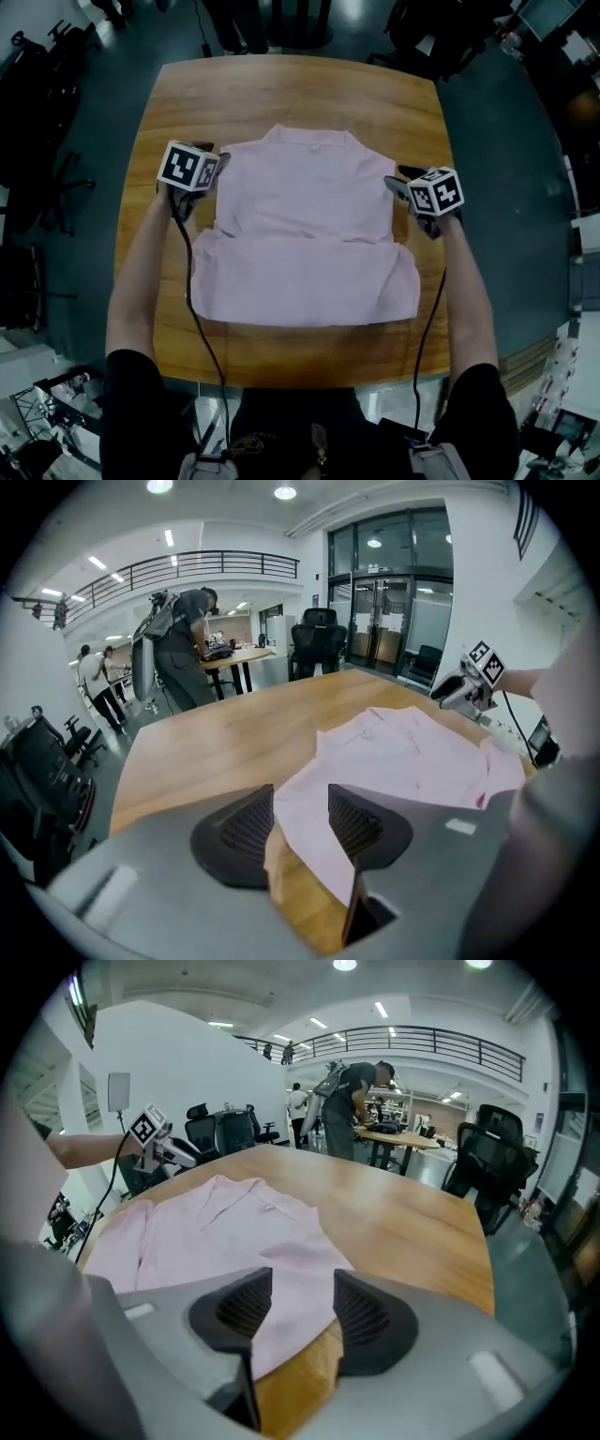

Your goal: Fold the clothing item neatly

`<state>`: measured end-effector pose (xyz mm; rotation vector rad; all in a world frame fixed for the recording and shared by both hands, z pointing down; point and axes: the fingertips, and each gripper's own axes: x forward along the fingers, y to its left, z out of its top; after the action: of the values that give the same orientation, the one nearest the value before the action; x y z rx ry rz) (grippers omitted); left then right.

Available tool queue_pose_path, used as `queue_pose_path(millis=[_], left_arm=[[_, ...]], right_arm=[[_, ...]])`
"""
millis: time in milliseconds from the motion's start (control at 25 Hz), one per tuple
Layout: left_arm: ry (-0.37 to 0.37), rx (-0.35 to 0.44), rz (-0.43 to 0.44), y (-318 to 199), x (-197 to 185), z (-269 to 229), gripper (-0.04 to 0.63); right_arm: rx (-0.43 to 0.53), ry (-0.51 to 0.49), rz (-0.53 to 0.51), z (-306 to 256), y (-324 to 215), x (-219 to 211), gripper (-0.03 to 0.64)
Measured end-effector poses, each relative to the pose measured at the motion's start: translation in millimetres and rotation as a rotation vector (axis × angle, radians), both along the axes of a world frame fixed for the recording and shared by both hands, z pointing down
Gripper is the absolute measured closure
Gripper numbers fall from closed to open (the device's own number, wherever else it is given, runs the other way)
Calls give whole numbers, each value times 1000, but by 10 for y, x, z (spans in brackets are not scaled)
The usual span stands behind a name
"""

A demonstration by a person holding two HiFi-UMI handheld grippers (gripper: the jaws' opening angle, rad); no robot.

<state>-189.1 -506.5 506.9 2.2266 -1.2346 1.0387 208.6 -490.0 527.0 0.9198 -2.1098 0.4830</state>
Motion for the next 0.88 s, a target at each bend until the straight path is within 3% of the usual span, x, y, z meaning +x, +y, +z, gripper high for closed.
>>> queue_pose_path(millis=[200,320,440,600,800,880], left_arm=[[-79,-2,121,-401,236,263,394],[-90,-30,183,-615,435,359,394],[-82,-64,250,-740,695,465,394],[-138,-91,346,-806,926,645,394],[-142,-158,351,-827,972,865,396],[-105,-183,342,-810,983,885,416]], right_arm=[[0,5,-86,199,-466,-186,422],[-16,1,-135,276,-757,-395,422],[-54,6,-202,385,-940,-589,422],[-127,29,-262,593,-1063,-729,422],[-146,24,-272,698,-1096,-734,438],[-131,21,-286,689,-1066,-752,492]])
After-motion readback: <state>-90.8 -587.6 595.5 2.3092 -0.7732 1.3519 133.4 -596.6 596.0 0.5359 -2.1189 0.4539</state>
